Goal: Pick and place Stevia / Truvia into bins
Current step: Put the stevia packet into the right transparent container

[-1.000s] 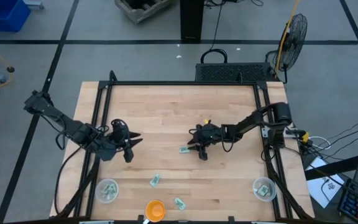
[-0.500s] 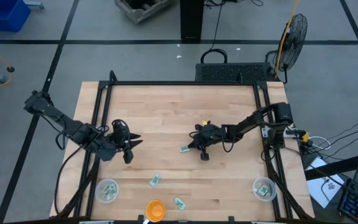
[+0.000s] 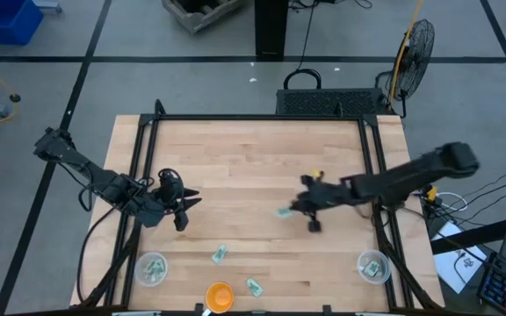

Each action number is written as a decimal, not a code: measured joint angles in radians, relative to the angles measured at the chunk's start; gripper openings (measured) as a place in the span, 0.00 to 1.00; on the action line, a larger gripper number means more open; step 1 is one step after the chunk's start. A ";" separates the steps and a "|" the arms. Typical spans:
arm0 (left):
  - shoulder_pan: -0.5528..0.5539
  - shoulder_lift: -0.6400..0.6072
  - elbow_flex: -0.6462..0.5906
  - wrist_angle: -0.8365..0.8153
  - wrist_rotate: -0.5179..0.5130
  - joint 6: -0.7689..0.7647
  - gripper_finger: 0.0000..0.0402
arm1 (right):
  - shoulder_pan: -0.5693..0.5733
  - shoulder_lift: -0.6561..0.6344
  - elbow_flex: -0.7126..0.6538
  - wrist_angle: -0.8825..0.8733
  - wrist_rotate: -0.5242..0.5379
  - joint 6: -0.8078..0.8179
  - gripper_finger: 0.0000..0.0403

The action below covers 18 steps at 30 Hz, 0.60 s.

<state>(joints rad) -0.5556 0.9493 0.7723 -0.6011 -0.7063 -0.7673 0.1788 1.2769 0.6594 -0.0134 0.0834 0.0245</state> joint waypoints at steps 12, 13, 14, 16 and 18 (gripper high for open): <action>0.000 0.000 0.000 0.000 0.000 0.006 0.28 | 0.437 -0.505 0.000 -0.589 -0.215 0.969 0.00; 0.000 0.000 0.000 -0.001 0.001 0.006 0.28 | 0.462 -0.517 0.000 -0.604 -0.215 1.026 0.00; 0.000 0.000 0.000 -0.001 0.000 0.006 0.28 | 0.485 -0.524 0.000 -0.623 -0.215 1.082 0.00; 0.000 0.000 0.000 -0.001 0.001 0.006 0.28 | 0.525 -0.526 0.000 -0.670 -0.220 1.197 0.00; 0.000 0.000 0.000 -0.001 0.002 -0.001 0.28 | 0.555 -0.518 0.000 -0.739 -0.247 1.330 0.00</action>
<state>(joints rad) -0.5556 0.9493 0.7723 -0.6018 -0.7046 -0.7680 0.7335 0.7590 0.6594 -0.7528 -0.1631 1.3548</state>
